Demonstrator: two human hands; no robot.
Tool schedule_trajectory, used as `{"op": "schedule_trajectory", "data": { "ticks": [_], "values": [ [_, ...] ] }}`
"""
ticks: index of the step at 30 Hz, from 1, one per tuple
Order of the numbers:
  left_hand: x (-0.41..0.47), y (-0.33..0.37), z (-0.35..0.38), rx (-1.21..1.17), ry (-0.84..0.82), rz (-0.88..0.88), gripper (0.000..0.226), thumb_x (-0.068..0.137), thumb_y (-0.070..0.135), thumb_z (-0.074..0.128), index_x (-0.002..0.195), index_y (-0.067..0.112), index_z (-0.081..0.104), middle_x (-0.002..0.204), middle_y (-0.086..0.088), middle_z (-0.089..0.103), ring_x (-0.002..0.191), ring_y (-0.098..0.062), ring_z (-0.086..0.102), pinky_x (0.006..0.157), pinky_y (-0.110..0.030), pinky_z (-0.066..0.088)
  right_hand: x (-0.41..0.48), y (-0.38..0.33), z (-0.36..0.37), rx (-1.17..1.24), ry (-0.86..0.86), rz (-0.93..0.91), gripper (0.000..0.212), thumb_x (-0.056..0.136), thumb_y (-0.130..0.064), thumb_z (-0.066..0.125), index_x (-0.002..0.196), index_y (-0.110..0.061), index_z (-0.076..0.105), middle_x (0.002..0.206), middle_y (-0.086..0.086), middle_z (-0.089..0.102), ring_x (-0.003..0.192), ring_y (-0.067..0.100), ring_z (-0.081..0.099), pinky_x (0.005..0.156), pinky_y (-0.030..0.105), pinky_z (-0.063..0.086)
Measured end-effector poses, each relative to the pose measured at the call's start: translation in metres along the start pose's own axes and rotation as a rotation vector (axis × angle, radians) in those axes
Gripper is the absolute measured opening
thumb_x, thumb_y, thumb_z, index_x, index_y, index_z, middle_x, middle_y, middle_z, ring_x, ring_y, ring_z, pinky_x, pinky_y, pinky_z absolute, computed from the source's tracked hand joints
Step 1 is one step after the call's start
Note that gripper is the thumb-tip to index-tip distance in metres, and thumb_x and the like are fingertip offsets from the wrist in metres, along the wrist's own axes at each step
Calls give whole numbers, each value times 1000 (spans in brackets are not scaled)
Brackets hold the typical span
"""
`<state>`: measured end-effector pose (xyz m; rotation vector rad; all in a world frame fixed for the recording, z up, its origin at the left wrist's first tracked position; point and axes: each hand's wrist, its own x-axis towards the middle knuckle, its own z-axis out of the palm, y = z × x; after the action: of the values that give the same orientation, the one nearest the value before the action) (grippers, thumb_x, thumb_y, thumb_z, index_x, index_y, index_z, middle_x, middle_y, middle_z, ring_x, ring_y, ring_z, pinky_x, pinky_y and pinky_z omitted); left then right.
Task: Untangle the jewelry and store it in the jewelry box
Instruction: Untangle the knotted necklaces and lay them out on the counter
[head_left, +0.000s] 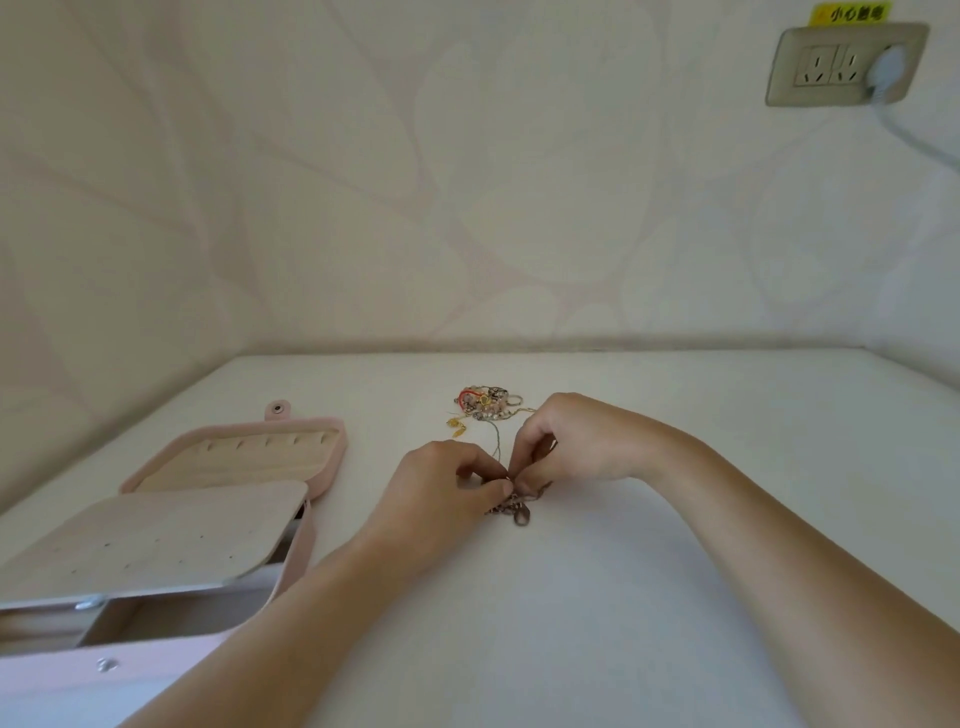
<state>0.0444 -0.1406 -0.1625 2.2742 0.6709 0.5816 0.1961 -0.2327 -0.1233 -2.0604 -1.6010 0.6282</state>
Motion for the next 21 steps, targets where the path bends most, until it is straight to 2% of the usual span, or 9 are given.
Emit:
{"op": "schedule_trajectory", "data": {
  "ticks": [3, 6, 8, 12, 14, 16, 21],
  "values": [
    [-1, 1, -1, -28, 1, -15, 5, 78, 33, 73, 82, 30, 72, 80, 7, 67, 75, -5, 60, 61, -14, 39, 0, -2, -1, 62, 49, -22, 8, 80, -14, 70, 76, -22, 71, 72, -6, 72, 69, 2, 65, 73, 22, 50],
    [0, 3, -3, -94, 51, -27, 7, 79, 29, 72, 75, 24, 72, 77, 7, 69, 65, -1, 57, 56, -9, 37, 0, -5, -3, 349, 45, -49, 9, 90, -6, 57, 84, -12, 60, 76, 4, 71, 71, 12, 65, 75, 24, 52],
    [0, 4, -4, -118, 34, -21, 8, 81, 26, 71, 75, 21, 73, 72, 9, 69, 61, 2, 55, 56, -8, 37, 0, -6, -5, 451, 21, -32, 8, 94, -7, 51, 88, -10, 55, 78, 10, 70, 72, 16, 65, 76, 28, 53],
    [-2, 6, -2, -95, -58, -10, 10, 77, 29, 75, 85, 23, 71, 75, 12, 67, 65, 2, 53, 57, -5, 36, 1, -2, -1, 464, 58, 15, 7, 98, -13, 48, 95, -9, 51, 74, 11, 68, 66, 19, 64, 68, 26, 53],
    [-2, 5, -1, -58, -34, -14, 24, 75, 29, 77, 96, 26, 65, 88, 18, 60, 74, 3, 52, 62, -8, 37, 3, -1, 0, 475, 118, 32, 7, 98, -14, 49, 96, -8, 52, 71, 9, 67, 64, 19, 64, 63, 23, 53],
    [-1, 4, -2, -78, -6, -18, 30, 73, 29, 79, 97, 28, 59, 97, 16, 57, 81, 0, 53, 67, -14, 41, 5, 2, 0, 467, 199, 67, 7, 97, -14, 51, 95, -8, 53, 67, 8, 66, 62, 19, 64, 56, 22, 51],
    [-3, 5, -2, 22, -7, 50, 8, 77, 25, 74, 80, 25, 68, 71, 17, 56, 64, 8, 49, 61, -5, 36, 6, 8, -3, 309, 332, 119, 13, 87, -10, 66, 95, -9, 57, 76, 6, 65, 58, 17, 63, 54, 24, 50]
  ]
}}
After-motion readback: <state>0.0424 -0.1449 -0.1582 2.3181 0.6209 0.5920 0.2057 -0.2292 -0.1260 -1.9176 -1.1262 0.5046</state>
